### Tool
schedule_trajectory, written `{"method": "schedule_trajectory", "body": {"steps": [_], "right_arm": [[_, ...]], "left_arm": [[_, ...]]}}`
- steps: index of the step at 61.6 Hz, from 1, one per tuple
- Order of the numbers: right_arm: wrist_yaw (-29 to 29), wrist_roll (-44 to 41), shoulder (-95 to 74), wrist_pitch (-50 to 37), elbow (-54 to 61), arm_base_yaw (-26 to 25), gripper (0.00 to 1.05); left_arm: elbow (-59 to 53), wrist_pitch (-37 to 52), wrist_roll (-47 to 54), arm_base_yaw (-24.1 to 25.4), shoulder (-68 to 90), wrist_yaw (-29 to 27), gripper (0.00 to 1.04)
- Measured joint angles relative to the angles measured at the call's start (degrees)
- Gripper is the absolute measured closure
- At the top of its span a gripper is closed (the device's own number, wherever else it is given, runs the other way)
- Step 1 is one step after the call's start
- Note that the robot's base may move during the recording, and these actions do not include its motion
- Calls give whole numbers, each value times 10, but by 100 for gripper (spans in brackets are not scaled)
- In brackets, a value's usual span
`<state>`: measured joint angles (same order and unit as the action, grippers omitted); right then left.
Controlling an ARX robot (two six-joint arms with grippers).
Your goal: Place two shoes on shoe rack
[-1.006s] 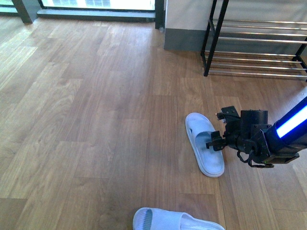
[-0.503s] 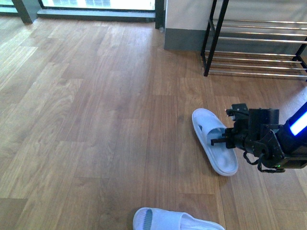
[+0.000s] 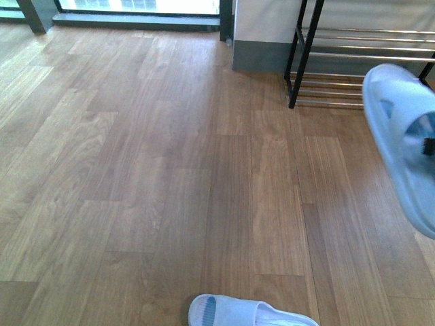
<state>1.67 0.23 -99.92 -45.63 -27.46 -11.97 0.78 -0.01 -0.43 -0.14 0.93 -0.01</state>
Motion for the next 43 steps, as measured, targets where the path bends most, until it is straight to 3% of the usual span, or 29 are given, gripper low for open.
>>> {"method": "schedule_trajectory", "body": {"steps": [18,43], "right_arm": [[-32,23,350,139,148,-34,103],[-38,31,364,140,147,-35,103]], "left_arm": [[0,0,0,0,0,0,9],[0,0,0,0,0,-2,9]]}}
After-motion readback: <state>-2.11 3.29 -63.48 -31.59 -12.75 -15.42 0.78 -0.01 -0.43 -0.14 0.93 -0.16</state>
